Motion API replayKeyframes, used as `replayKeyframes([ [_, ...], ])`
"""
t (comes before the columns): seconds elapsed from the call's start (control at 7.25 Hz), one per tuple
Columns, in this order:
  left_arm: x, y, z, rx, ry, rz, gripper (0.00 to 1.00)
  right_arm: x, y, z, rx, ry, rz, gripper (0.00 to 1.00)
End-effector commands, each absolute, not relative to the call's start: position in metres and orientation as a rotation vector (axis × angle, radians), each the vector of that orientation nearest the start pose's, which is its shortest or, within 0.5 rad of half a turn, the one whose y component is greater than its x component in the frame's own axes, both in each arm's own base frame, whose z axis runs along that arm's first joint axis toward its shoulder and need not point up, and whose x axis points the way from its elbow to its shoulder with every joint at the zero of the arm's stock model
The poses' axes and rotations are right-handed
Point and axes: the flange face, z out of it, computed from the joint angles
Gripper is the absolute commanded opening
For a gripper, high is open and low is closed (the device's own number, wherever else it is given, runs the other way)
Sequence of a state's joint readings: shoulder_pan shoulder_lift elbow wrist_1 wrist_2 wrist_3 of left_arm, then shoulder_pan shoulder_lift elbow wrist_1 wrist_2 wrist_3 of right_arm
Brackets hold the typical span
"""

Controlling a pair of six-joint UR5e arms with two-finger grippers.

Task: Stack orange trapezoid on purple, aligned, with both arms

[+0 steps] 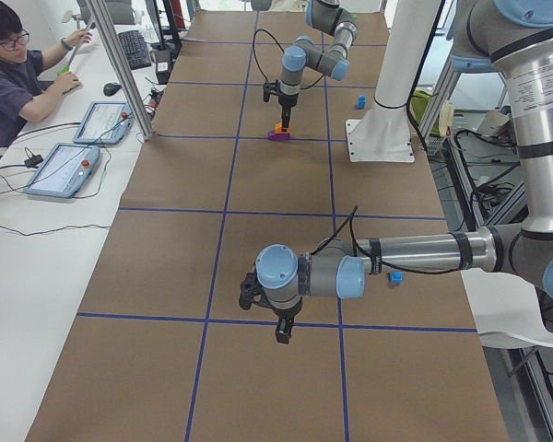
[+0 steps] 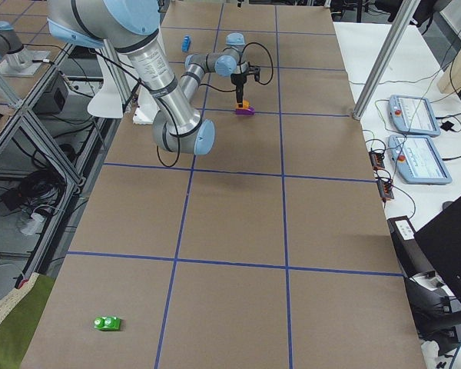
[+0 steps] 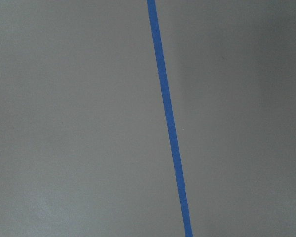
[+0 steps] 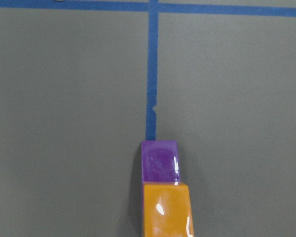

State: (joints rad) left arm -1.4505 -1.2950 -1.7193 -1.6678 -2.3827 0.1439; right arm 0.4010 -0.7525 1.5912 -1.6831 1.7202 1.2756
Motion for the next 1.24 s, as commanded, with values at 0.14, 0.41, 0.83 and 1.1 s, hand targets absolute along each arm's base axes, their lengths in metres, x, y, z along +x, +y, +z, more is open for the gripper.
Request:
replayKeyframes([
  [0.14, -0.015, -0.375, 0.693, -0.023, 0.757, 0.25, 1.0, -0.493, 0.184, 0.91, 0.077, 0.548, -1.795, 1.0],
  [0.41, -0.015, -0.376, 0.697, -0.032, 0.755, 0.245, 1.0, -0.493, 0.184, 0.91, 0.077, 0.548, -1.795, 1.0],
  [0.83, -0.016, -0.369, 0.705, -0.049, 0.744, 0.244, 1.0, -0.493, 0.184, 0.91, 0.077, 0.548, -1.795, 1.0],
  [1.1, -0.014, -0.367, 0.707, -0.059, 0.738, 0.247, 1.0, -0.493, 0.184, 0.91, 0.077, 0.548, -1.795, 1.0],
])
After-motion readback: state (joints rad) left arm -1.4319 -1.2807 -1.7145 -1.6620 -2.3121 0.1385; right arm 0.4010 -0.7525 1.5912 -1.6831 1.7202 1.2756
